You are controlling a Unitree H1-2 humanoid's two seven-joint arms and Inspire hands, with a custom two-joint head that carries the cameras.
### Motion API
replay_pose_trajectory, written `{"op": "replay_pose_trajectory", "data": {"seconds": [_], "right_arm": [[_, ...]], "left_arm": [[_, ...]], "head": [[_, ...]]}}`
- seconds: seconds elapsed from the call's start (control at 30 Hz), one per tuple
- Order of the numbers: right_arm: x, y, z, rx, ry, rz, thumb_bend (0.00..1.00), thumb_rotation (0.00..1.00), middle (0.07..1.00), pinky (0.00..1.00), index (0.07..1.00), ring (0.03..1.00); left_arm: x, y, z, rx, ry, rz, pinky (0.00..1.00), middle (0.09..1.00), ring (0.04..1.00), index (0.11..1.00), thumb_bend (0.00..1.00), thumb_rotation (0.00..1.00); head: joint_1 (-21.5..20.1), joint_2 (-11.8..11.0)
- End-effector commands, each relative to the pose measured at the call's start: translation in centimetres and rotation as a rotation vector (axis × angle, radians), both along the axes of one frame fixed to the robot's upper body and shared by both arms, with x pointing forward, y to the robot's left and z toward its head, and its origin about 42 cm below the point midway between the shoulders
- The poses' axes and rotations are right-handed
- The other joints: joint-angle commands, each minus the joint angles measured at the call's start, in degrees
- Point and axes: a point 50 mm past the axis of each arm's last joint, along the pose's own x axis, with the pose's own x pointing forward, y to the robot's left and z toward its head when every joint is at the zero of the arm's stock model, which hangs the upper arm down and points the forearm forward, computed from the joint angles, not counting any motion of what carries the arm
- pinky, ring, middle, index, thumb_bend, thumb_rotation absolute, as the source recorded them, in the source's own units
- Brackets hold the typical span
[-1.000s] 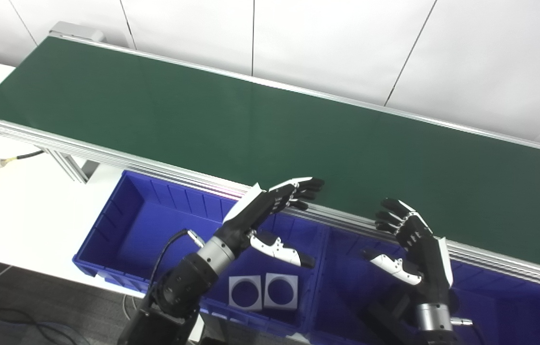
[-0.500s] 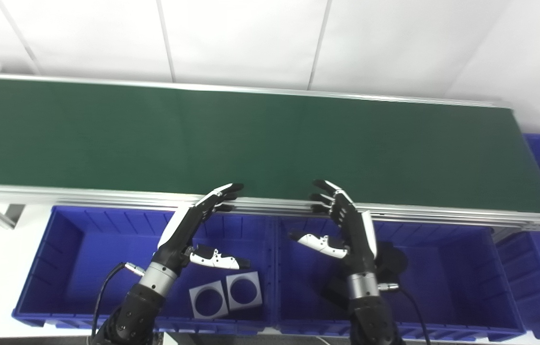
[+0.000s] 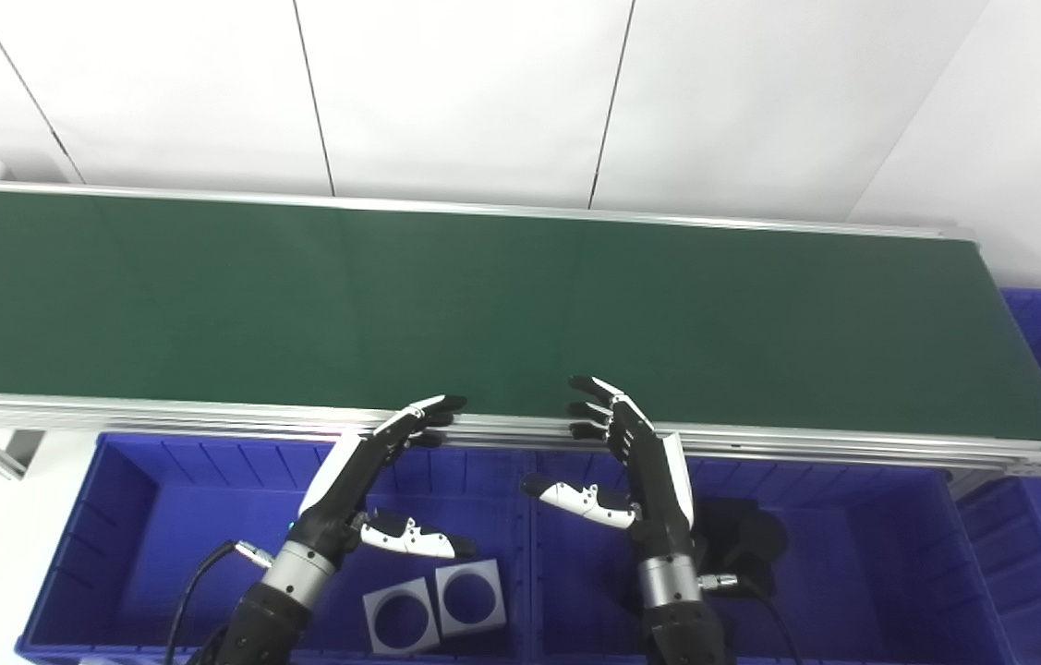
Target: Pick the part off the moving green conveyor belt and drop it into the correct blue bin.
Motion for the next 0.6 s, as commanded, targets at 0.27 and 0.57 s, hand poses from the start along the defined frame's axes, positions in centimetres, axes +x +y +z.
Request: {"op": "replay_pose_trajectory", "data": {"seconds": [0.27,0.57], "right_arm": [[-0.7,-2.4,1.3,0.026,-0.045,0.028,0.80,0.23,0.820,0.65,0.753,0.730],[-1.1,-3.8,1.7,0.032,-0.052,0.052,0.77,0.22,0.824,0.66,0.760,0.742]], "left_arm": [[0.4,-2.2,2.2,-0.073,-0.113,0.038,0.76,0.880,0.841,0.824,0.87,0.09],[0.2,-3.4,2.9,-0.065,-0.112,0.050,0.76,0.881,0.849,0.829,0.87,0.10]], "head": [[7.54,2.07],[12.92,3.56]]}}
